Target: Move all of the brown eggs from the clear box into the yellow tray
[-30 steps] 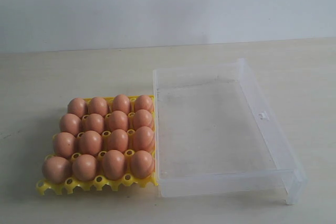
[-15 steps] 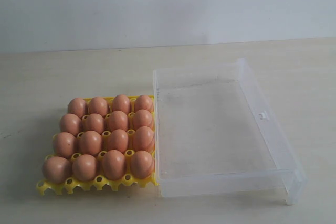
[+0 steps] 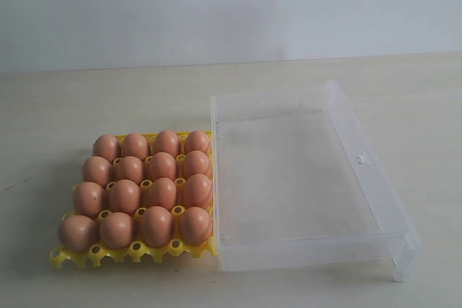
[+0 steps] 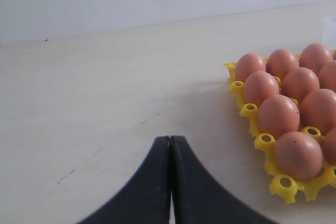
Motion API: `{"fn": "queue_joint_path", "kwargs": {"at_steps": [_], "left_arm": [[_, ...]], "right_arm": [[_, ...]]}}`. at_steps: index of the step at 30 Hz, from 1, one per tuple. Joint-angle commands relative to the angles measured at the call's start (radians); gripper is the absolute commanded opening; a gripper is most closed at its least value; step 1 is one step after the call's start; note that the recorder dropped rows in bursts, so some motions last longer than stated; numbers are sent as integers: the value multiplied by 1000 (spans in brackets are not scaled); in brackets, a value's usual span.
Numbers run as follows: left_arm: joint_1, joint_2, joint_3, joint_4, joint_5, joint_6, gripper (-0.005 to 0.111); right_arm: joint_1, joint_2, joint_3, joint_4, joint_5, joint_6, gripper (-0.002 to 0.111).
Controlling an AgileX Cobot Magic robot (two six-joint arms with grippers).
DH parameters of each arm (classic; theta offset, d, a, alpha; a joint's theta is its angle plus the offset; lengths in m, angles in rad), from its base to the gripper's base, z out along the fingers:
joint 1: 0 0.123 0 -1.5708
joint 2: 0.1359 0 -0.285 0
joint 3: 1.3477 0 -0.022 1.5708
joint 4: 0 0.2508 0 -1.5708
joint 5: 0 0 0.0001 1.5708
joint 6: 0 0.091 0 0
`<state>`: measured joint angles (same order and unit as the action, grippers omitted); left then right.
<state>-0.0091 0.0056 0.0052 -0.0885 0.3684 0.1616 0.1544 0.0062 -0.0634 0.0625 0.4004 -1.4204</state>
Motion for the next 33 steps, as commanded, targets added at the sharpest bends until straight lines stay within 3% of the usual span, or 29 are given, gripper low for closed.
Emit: {"fn": "queue_joint_path", "kwargs": {"at_steps": [1,4,8,12,15,18,28,33], "left_arm": [[-1,-6,-5,-4,-8,-5,0],[-1,-6,-5,-4,-8,-5,0],[-1,-6,-5,-4,-8,-5,0],[-1,-6,-5,-4,-8,-5,0],[-1,-6,-5,-4,-8,-5,0],[-1,-6,-5,-4,-8,-5,0],[-1,-6,-5,-4,-8,-5,0],[-1,-6,-5,-4,-8,-5,0]], "right_arm": [[-6,-6,6,170,-32,38,0],[-6,-6,6,131,-61,217,0],[-6,-6,6,-18,-152,824,0],[-6,-6,6,-29,-213,1407,0],[-6,-6,6,-29,-216,1685,0],[-6,-6,6,-103,-169,1643,0],[-6,-6,6,5,-155,1626,0],[-6,-6,6,15,-155,1455,0]]}}
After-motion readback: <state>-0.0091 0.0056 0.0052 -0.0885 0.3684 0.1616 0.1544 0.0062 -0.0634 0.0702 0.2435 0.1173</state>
